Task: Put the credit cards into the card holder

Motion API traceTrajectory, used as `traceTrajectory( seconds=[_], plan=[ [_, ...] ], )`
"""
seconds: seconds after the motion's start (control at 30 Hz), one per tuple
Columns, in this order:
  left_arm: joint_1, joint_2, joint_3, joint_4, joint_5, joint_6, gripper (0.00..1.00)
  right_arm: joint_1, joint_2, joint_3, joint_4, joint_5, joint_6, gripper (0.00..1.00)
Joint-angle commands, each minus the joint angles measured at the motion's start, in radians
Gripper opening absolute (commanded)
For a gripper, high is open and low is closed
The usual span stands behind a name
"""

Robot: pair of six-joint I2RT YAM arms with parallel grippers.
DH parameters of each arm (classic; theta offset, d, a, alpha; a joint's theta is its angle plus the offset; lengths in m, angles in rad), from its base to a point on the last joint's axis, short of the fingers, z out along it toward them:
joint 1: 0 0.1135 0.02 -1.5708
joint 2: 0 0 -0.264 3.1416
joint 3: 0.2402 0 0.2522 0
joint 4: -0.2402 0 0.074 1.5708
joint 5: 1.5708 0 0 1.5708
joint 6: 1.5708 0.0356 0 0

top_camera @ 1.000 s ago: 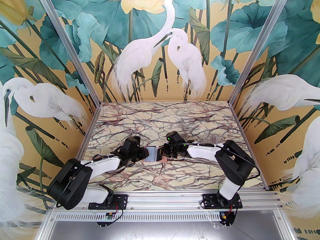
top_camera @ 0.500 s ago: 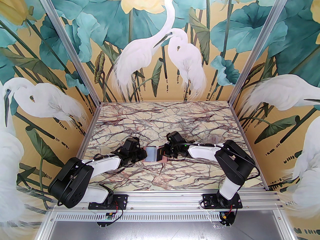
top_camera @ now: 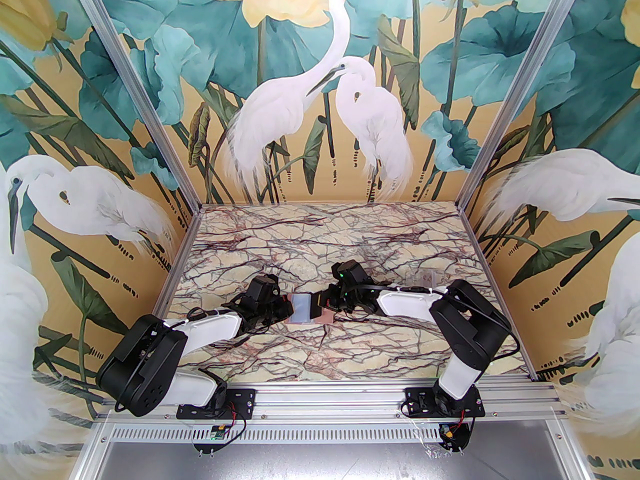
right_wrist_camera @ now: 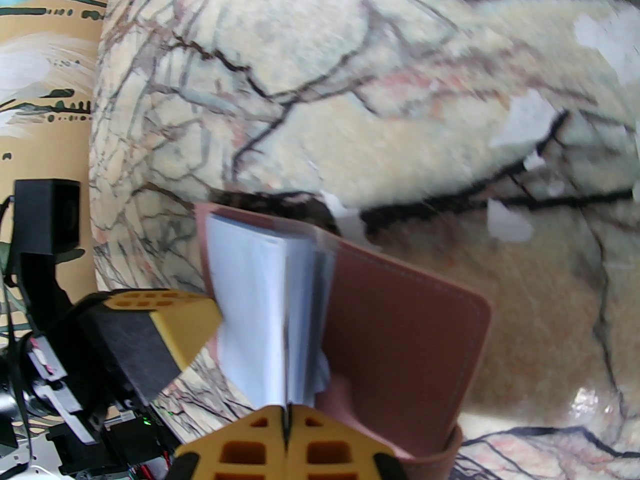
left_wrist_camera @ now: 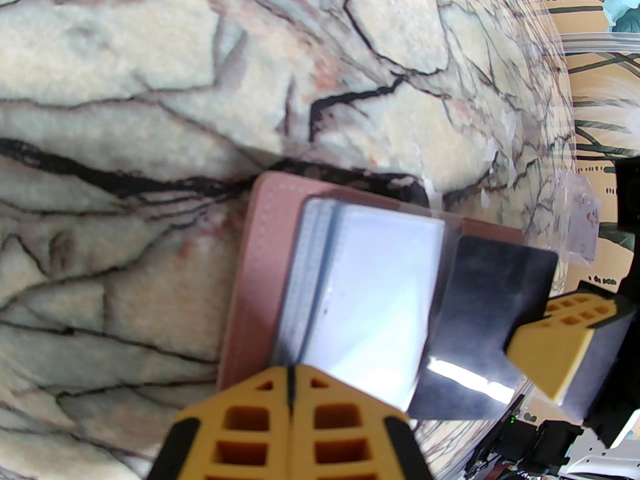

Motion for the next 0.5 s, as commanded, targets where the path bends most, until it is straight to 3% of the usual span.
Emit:
traceTrajectory(
  seconds=[0.0,0.47],
  plan=[
    [0.007,0.029,-0.023,-0.035,-0.042,-0.007,0.06,-0.008,-0.007,-0.001,0.052,-0.013,0.025,0.0],
    [0.007,0.033,-0.028,-0.025,-0.035,-0.007,0.06,-0.022,0.048,-0.002,0.078,-0.019,0.043,0.0]
  ],
)
